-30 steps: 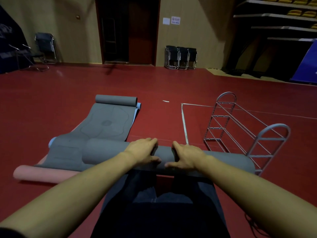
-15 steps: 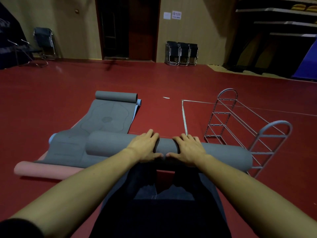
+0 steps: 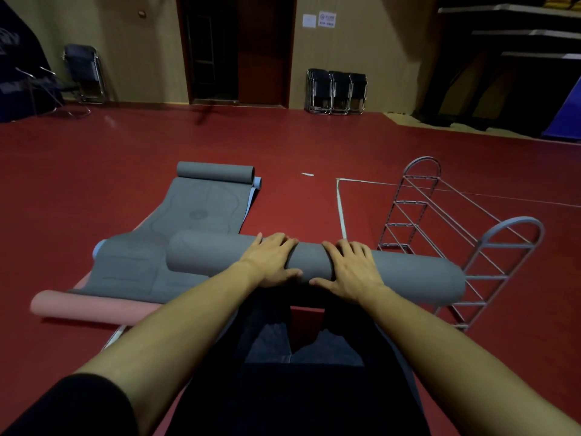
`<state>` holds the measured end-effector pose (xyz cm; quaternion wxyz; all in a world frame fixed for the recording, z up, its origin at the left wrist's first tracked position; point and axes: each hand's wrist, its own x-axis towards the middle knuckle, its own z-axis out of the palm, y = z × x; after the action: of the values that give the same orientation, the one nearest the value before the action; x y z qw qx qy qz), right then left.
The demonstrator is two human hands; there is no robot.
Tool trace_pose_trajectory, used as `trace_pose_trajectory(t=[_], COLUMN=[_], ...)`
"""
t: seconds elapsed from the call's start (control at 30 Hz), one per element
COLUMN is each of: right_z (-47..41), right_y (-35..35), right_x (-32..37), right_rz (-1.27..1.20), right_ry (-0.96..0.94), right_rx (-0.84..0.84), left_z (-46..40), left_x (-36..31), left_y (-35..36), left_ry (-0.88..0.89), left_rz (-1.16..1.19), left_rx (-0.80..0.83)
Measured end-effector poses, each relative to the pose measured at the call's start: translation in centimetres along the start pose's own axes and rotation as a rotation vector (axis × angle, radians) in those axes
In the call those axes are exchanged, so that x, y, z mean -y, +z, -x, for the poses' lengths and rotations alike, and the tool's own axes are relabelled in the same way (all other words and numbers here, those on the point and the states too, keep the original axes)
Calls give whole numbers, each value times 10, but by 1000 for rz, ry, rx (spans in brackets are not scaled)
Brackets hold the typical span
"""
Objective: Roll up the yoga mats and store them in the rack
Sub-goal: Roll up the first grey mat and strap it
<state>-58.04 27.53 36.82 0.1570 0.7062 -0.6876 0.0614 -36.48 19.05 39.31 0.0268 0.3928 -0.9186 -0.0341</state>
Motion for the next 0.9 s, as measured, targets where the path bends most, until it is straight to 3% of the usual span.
trace_pose_trajectory(t=[0.3, 0.5, 0.9], right_z=[-14, -5, -32], right_y=[-2, 17, 17], right_x=[-6, -2, -3], right_rz=[-167, -75, -40], right_ry=[31, 81, 188], right_rx=[42, -152, -138], left_z=[-12, -16, -37], left_x=[10, 20, 16], left_y=[14, 22, 22], left_ry=[11, 71, -51], left_rz=[-8, -26, 15], left_rx=[-35, -226, -260])
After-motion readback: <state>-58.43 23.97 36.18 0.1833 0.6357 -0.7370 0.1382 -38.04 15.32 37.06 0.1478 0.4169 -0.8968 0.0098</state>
